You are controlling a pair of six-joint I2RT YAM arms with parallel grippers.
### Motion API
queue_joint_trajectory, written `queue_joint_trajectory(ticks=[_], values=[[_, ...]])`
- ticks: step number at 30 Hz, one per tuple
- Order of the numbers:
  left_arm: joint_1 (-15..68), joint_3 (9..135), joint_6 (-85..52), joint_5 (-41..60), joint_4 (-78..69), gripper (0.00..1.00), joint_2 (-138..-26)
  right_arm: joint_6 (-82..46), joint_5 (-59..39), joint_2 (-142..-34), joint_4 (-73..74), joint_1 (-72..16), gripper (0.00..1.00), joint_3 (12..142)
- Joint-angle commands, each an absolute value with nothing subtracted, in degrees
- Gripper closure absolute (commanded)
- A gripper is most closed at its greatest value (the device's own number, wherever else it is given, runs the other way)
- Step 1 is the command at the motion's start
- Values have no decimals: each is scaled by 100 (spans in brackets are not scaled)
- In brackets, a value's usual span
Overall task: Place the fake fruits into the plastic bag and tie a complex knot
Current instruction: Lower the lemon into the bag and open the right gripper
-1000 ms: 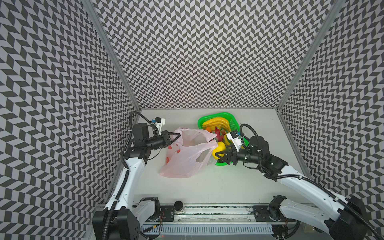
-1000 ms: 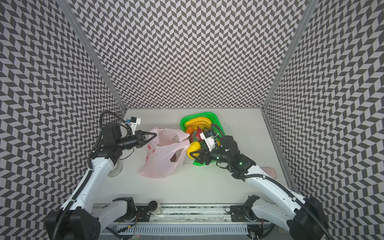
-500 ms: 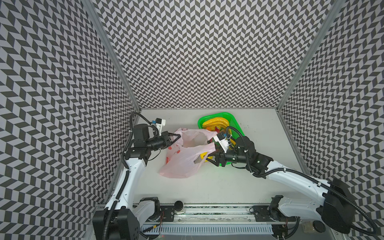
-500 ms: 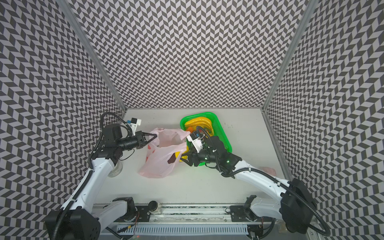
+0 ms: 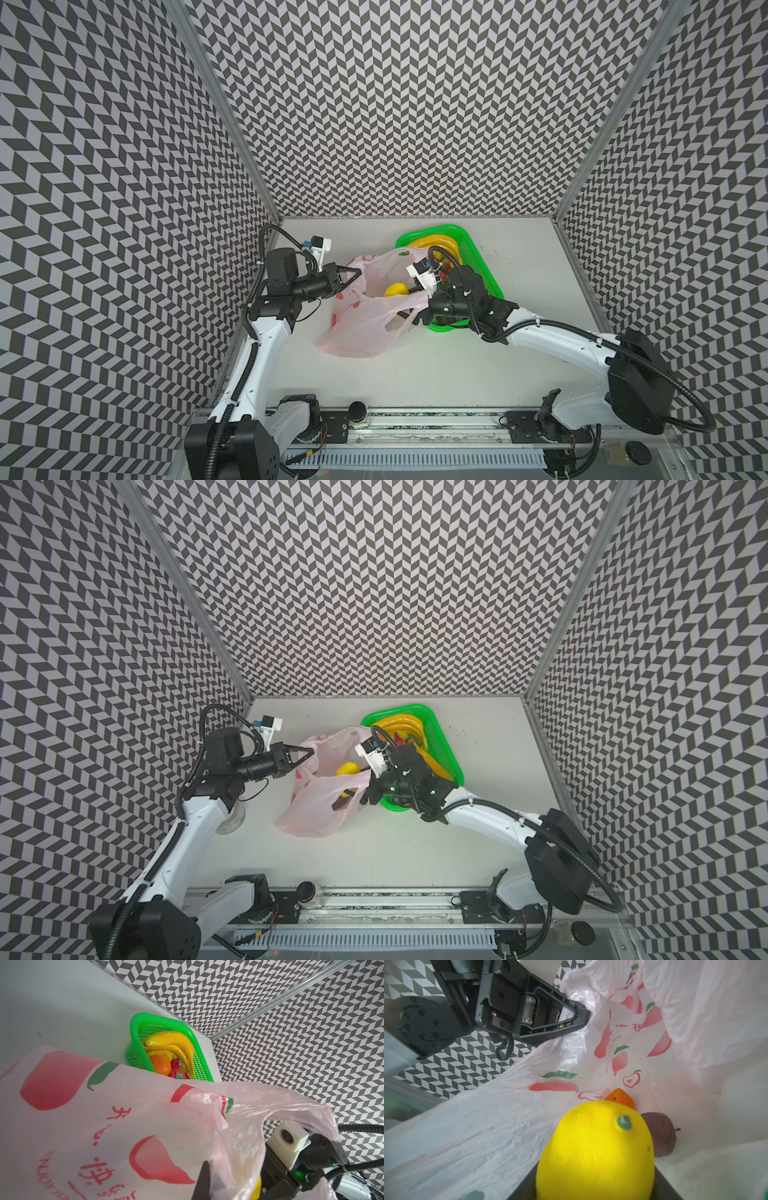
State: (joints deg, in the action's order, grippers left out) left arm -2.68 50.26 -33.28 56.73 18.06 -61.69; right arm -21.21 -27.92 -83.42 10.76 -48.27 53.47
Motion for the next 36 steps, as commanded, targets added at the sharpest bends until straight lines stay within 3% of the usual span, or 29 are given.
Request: queue_joint_trajectory(ticks=[1,11,20,36], values=[[-299,5019,-3234,5763,1795,100,-6125,-2127,-2977,-8530,1372,-4958,40,5519],[-299,5019,-3269,5765,1749,100,-6120,-1860,-3180,-8967,775,-5159,38,5665],[-299,5045,-3270,5765,1758,100,-6121,-1747,-3051,-9028,316,-5162,27,5845],[-299,5063,-3274,5758,1766,100,-6153,-1695,-2758,-8772,215,-5159,26,5793]])
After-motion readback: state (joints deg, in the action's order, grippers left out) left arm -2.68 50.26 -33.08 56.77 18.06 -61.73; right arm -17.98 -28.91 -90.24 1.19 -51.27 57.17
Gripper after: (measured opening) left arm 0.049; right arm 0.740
